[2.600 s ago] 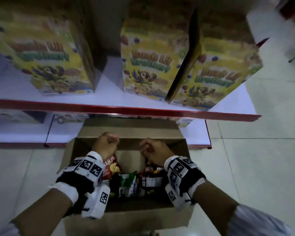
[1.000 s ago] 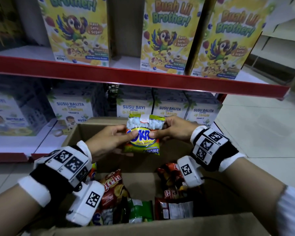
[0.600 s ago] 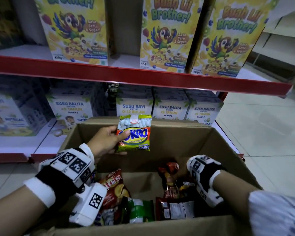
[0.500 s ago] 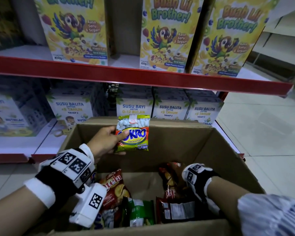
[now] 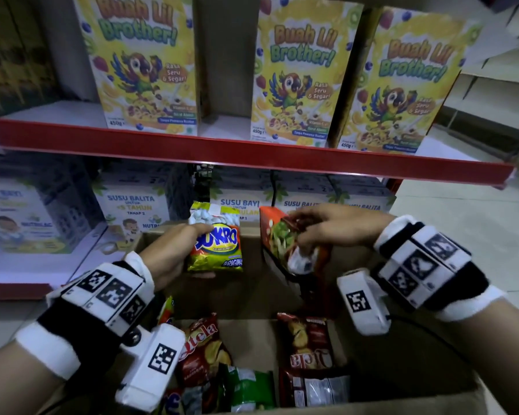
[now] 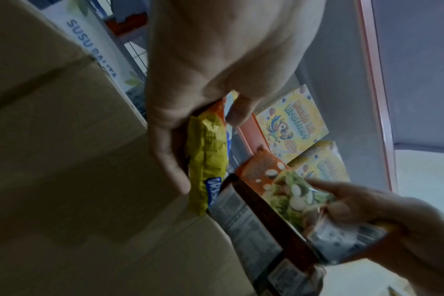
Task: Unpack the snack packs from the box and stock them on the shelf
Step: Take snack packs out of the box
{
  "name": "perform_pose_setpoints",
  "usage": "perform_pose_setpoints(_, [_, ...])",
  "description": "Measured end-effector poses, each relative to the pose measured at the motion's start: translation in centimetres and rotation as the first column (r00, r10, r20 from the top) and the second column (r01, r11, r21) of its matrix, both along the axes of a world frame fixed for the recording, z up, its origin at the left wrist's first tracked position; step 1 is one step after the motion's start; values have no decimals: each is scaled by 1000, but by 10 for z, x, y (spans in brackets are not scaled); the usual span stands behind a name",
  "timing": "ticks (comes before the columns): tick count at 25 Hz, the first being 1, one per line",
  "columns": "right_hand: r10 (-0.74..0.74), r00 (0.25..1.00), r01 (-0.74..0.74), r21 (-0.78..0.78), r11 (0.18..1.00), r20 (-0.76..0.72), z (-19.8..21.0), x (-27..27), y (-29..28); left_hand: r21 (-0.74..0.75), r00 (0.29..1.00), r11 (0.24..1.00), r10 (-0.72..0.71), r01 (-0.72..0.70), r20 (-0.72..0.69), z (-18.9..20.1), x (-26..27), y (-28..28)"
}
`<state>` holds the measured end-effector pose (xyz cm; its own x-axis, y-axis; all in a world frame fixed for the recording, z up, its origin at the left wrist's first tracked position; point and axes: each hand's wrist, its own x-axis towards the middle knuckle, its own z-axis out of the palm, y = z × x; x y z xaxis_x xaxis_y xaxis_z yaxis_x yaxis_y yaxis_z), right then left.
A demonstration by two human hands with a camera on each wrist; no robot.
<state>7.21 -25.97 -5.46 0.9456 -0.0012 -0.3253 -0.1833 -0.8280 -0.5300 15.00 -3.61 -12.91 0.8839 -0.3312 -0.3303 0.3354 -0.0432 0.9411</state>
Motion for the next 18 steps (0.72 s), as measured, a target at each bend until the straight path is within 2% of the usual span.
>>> perform_pose_setpoints(3, [47,957,9,-193,981,288,17,-15,38,-142,997,987,-73,78,37,17,-14,-5])
perform_pose_setpoints(7, [164,888,-30,-302,953,430,-6,-39,83,-227,964,938,-241,262,114,33,-33,-8])
perform_pose_setpoints(9, [181,838,-23,-300,954,514,-15,-48,92,-276,970,932,-206,235,132,31,-37,-9])
perform_pose_setpoints(10, [159,813,-21,-244,969,561,-17,-51,95,-299,975,932,-169,205,143,30,-37,-8])
perform_pose_setpoints(12, [16,776,-25,4,1000,630,-13,-50,95,-315,984,940,-85,132,156,28,-34,-6])
perform_pose_setpoints(14, [-156,732,-22,252,967,663,-7,-42,86,-332,988,941,-12,64,156,28,-30,-4])
perform_pose_setpoints(16, [-289,687,71,335,940,666,-3,-32,70,-371,986,928,41,22,161,30,-27,-1])
perform_pose_setpoints(17, [-350,710,133,371,919,611,0,-27,62,-396,983,918,59,15,174,31,-26,-1])
perform_pose_setpoints(18, [-413,766,186,445,876,493,1,-24,55,-419,979,908,76,10,188,31,-25,-1])
